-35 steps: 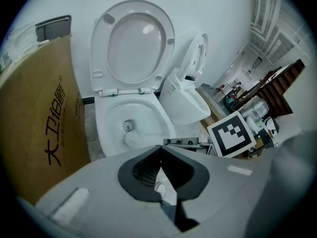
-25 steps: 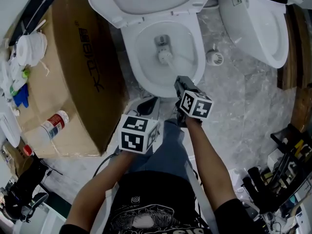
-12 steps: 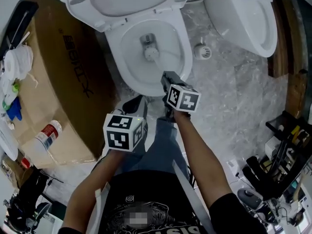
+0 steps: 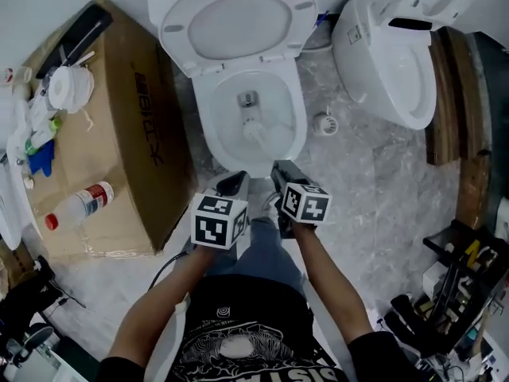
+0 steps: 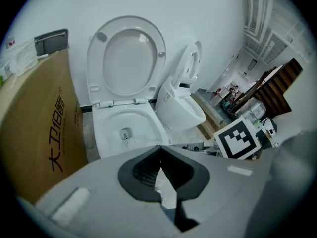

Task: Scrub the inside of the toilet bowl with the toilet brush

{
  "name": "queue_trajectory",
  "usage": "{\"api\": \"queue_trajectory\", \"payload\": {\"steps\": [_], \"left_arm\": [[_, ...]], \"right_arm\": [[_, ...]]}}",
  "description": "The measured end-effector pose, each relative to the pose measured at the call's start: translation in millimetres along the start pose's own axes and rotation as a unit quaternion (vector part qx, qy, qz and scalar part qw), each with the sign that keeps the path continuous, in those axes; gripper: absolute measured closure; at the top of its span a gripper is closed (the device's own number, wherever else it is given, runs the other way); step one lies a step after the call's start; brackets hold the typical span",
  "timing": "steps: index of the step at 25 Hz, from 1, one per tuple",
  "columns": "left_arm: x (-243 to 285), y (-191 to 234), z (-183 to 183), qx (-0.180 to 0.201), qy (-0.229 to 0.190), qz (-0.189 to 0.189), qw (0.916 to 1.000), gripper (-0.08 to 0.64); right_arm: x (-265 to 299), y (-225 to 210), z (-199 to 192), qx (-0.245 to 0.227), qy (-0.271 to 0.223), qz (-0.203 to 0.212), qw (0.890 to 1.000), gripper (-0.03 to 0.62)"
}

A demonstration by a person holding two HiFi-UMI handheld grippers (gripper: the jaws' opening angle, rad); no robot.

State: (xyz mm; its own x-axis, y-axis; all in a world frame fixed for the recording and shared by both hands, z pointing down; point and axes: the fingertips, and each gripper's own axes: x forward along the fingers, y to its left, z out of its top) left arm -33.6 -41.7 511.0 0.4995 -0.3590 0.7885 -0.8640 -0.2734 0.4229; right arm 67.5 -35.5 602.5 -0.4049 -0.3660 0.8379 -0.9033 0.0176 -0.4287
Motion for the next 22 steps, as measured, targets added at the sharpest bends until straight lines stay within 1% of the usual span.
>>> {"api": "queue_trajectory", "payload": {"steps": [4,7,10,12,18,22], "left_arm": [[-12.1,-14.3,8.1,0.010,-0.027,0.010,0.9995,0.565],[-24.0,-26.4,13.9,0.018,-0.044,0.019,0.9987,0.565],[-36.4,-47.7,19.3,0.038,-0.059,0.021,0.9973,0.565],[-46.6,-60.6,24.2,0.046,-0.077,0.024,0.9957,0.565],[-76.7,-90.4,37.4,0.035,-0.131,0.038,0.9900,0.565],[-89.3,-103.3,42.1,0.037,-0.158,0.055,0.9852,0.565]], "right_arm": [[-34.6,10.3,9.0,-0.029,-0.022,0.015,0.999,0.442],[-65.3,20.8,17.2,-0.040,-0.044,0.039,0.997,0.442],[-98.6,34.2,28.4,-0.059,-0.069,0.061,0.994,0.442],[-118.7,44.6,36.6,-0.077,-0.087,0.072,0.991,0.443],[-172.5,67.2,58.9,-0.132,-0.128,0.101,0.978,0.443],[-194.2,70.8,65.0,-0.147,-0.147,0.109,0.972,0.443]]}}
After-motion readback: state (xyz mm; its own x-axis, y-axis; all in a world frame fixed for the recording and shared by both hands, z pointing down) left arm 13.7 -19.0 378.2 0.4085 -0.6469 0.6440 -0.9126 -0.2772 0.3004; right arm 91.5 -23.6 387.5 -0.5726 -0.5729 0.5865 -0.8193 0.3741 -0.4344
